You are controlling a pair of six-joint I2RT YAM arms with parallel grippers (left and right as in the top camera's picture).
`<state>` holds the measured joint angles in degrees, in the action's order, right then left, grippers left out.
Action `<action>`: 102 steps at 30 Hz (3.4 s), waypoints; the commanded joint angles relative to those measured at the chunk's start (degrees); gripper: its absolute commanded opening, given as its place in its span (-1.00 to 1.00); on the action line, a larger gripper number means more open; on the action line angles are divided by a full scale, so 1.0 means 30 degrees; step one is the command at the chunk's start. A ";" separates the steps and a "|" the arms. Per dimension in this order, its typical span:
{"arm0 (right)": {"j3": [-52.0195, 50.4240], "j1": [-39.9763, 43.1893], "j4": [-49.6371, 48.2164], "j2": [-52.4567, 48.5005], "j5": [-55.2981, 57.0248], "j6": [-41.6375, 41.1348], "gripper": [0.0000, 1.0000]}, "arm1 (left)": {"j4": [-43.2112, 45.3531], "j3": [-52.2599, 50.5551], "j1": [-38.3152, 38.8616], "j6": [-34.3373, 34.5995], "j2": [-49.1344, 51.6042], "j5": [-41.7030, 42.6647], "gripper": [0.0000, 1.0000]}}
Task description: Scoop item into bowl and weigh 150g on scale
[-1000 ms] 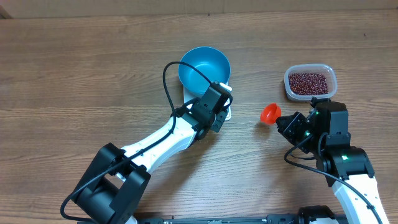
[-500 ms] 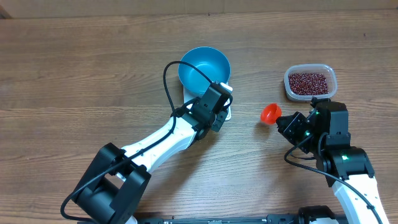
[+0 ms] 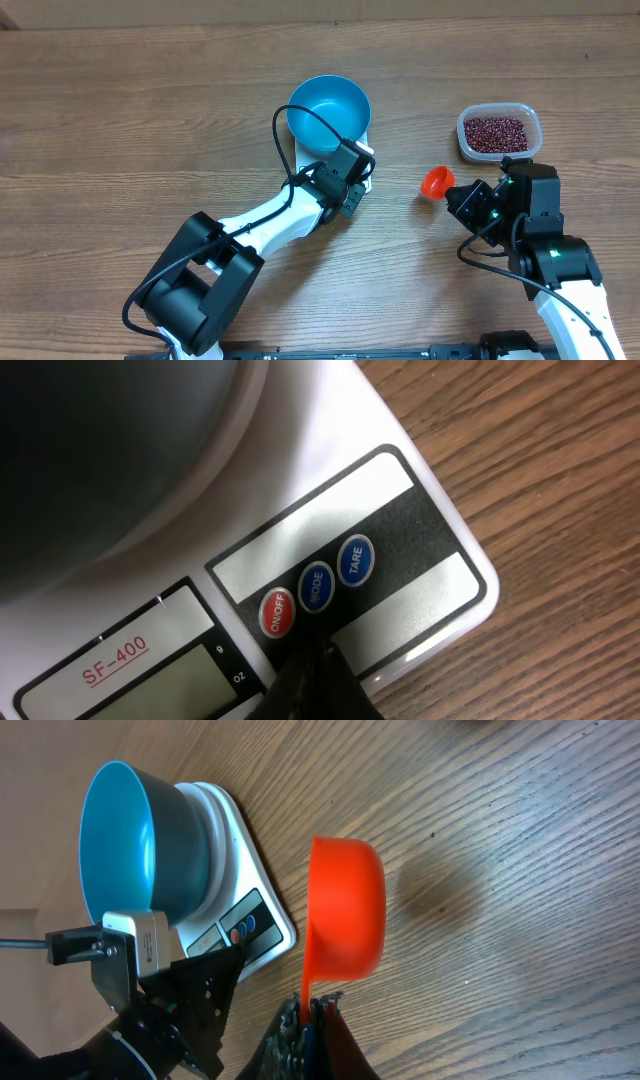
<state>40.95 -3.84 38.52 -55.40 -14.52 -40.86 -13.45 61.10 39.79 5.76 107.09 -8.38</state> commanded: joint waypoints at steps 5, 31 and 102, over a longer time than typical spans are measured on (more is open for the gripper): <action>0.0554 -0.0073 -0.0160 0.0204 0.0415 0.0146 -0.93 | 0.0525 -0.0080 0.0211 -0.0306 0.0095 -0.0357 -0.92; 0.0554 -0.0073 -0.0146 0.0204 0.0415 0.0146 -0.92 | 0.1392 -0.0087 0.0211 -0.0342 0.0663 -0.1574 -0.92; 0.0554 -0.0073 -0.0153 0.0204 0.0415 0.0146 -0.92 | 0.1858 -0.0087 0.0211 0.0350 0.1275 -0.2390 -0.87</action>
<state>40.95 -3.84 38.52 -55.40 -14.11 -40.84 -7.81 61.10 40.16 6.00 109.16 -15.90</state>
